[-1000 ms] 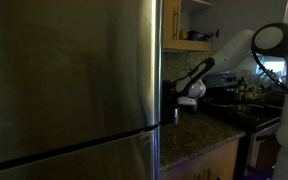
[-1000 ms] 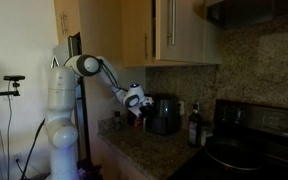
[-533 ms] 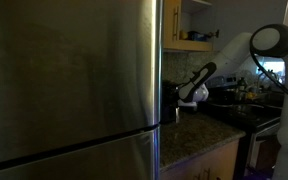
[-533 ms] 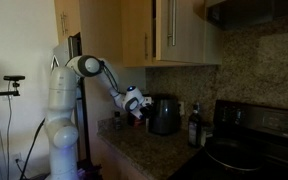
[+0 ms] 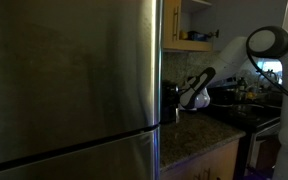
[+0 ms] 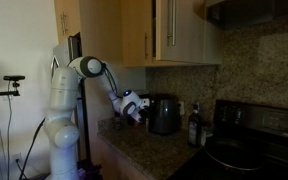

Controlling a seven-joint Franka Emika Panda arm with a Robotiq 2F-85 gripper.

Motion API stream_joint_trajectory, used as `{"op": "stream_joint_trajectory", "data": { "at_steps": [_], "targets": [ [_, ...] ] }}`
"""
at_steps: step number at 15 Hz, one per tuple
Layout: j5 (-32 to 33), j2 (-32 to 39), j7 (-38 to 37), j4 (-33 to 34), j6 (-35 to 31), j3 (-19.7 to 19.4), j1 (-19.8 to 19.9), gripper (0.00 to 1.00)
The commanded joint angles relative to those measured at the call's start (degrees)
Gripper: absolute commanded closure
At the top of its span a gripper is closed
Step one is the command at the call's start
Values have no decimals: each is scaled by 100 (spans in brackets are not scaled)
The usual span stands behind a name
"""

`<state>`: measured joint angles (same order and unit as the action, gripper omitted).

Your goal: Open the airfryer compartment then close it.

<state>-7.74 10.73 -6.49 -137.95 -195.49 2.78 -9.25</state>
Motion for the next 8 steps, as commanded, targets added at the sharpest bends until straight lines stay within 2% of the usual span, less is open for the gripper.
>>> {"op": "stream_joint_trajectory", "data": {
  "at_steps": [1, 2, 4, 5, 6, 7, 8],
  "targets": [
    [-466, -187, 296, 97, 987, -544, -451, 0],
    [-506, -263, 332, 125, 1429, -851, -677, 0],
    [14, -294, -80, 261, 2271, -1294, -926, 0],
    [203, -310, -232, 350, 2564, -1324, -943, 0],
    [-146, -434, 10, 432, 3071, -987, -777, 0],
    [115, -460, -133, 522, 3444, -639, -379, 0],
    [140, -463, -78, 618, 3720, -563, -329, 0]
  ]
}}
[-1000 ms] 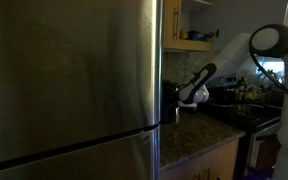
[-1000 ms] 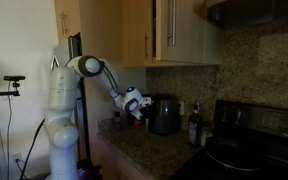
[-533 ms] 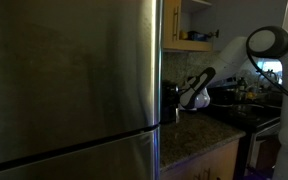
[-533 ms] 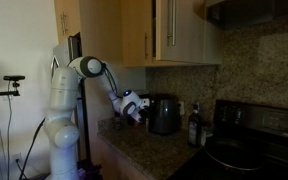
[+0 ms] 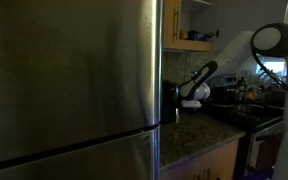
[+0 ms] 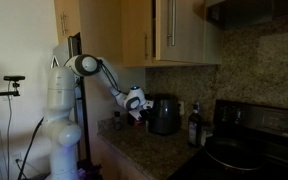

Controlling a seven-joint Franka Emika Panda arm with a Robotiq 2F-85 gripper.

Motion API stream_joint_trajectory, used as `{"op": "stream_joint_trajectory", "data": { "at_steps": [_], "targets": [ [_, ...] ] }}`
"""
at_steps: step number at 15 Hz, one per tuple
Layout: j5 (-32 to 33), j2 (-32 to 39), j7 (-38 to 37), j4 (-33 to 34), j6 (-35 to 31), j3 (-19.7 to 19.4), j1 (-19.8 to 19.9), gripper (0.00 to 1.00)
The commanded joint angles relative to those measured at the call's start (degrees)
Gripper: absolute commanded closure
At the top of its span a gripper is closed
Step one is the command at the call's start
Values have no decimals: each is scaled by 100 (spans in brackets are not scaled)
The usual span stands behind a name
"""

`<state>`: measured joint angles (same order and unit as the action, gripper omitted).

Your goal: Open the airfryer compartment then close it.

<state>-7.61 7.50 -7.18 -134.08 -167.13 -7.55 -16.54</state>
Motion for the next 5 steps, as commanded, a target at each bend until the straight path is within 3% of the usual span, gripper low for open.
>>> {"op": "stream_joint_trajectory", "data": {
  "at_steps": [1, 5],
  "targets": [
    [-142, -167, 258, 338, 1194, 700, 518, 0],
    [80, -142, -4, 336, 1039, 887, 695, 0]
  ]
}}
